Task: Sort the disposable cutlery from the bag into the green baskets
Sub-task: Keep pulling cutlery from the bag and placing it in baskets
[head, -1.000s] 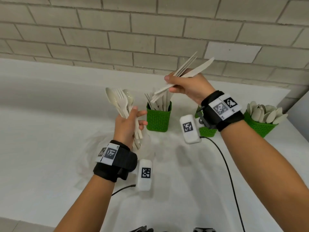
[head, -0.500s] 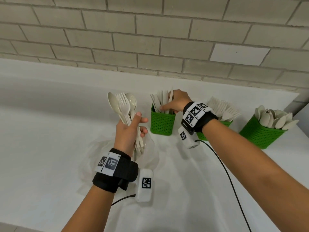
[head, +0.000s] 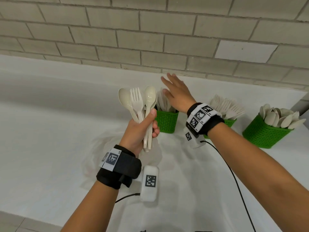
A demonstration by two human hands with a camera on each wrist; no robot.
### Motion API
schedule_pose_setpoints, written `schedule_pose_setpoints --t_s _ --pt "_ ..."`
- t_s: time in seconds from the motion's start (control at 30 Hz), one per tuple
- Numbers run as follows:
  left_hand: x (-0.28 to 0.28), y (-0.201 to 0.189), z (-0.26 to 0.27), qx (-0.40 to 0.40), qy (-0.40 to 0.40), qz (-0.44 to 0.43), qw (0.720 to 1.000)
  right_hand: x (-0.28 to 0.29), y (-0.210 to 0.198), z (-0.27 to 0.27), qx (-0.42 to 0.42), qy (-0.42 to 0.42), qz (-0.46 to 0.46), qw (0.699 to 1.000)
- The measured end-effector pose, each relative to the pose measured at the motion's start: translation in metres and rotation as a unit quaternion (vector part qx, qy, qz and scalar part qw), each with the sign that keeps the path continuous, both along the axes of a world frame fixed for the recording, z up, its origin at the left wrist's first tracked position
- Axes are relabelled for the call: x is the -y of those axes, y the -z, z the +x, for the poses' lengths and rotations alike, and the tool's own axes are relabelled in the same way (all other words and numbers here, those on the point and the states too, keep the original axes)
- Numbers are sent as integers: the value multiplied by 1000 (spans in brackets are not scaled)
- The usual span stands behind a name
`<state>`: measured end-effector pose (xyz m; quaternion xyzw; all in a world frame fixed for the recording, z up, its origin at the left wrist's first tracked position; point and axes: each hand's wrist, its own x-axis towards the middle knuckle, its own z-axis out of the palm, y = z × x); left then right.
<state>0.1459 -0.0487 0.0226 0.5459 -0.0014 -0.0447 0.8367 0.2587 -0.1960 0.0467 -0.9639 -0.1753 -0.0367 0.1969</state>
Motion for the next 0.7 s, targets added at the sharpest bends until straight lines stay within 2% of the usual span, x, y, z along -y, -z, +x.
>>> schedule_pose_setpoints --t_s 0.07,0.13,0.17,0.27,0.53,0.63,0.7 --pt "5 -1 -1 1 15 -7 1000 4 -13 -21 12 21 131 991" --pt "14 -2 -2 2 31 -23 999 9 -25 -49 -47 31 264 963" --pt "19 -2 -2 4 38 -25 999 12 -28 -64 -95 24 301 949" --pt "39 -3 -6 19 64 -3 998 23 -25 -99 -195 -17 323 926" --pt "84 -4 -28 6 142 -1 990 76 -11 -117 -187 64 466 862" --pt "100 -4 -32 -7 149 -8 989 86 -8 -125 -221 57 511 829" --pt "110 -2 -36 -7 150 -13 989 91 -4 -131 -243 27 498 832"
